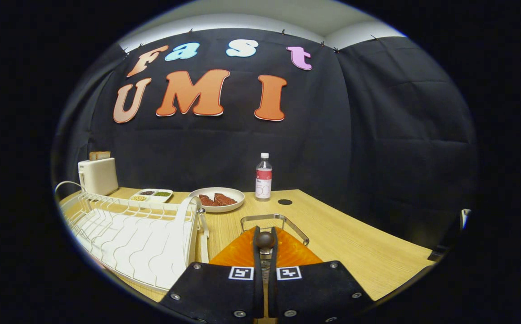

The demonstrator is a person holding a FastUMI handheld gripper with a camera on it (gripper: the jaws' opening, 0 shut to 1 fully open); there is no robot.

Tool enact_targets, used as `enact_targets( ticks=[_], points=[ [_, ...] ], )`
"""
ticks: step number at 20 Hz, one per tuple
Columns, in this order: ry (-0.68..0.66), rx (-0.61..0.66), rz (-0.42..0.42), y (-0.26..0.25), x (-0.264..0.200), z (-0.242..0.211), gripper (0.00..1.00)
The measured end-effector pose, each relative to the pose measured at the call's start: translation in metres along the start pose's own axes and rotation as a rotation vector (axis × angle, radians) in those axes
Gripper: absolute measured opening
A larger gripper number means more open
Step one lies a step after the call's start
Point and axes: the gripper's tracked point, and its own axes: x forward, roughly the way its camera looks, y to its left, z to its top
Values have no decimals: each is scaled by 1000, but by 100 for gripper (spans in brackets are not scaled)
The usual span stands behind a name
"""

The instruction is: Take the plate from the dish rack, then take the spoon from the basket and place it into the plate.

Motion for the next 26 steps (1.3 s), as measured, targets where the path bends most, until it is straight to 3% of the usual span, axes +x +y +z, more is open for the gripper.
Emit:
enact_targets(
  ticks=[14, 26],
  points=[
    [-127, -30, 6, -14, -54, 65, 3],
    [-199, -20, 49, 0, -164, 102, 3]
  ],
)
